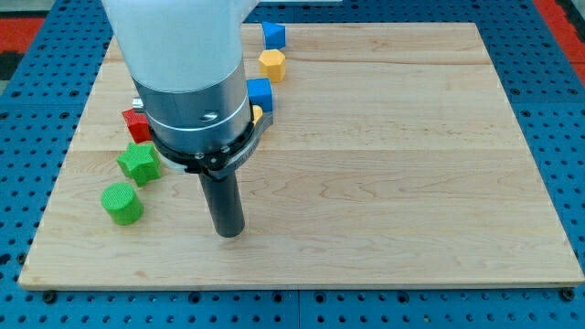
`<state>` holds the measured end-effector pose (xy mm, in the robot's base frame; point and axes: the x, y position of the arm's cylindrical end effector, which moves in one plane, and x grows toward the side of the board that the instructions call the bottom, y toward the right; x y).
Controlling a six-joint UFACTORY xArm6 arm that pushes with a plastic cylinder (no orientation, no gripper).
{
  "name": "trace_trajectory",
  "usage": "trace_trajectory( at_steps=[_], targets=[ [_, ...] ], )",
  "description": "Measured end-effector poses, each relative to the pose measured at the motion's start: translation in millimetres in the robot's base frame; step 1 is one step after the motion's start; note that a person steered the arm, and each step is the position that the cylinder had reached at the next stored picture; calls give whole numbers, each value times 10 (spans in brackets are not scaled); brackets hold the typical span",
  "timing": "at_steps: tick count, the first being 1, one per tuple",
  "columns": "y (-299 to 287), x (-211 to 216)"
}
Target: Move the yellow heart slightly to the right
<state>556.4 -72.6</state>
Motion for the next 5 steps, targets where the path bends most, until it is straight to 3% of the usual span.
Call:
trace_trajectory(
  at_steps=[2,3,5],
  targets=[
    [124,0],
    [407,-289],
    [132,-913]
  ],
)
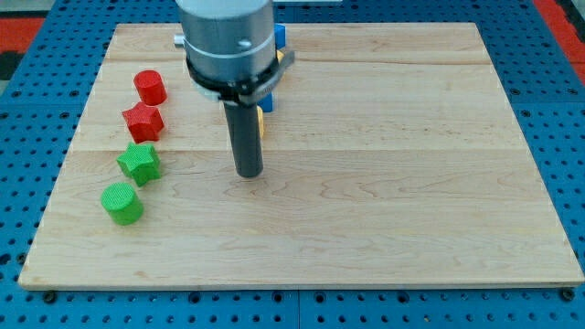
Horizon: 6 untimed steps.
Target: Move the yellow heart slightly to the right
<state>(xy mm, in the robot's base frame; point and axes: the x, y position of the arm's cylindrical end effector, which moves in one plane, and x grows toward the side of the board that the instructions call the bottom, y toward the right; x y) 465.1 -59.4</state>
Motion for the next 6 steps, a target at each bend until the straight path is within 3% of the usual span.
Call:
trace_trajectory(
  at_steps=[2,6],
  targets=[
    [-276,-551],
    [384,-1253]
  ],
)
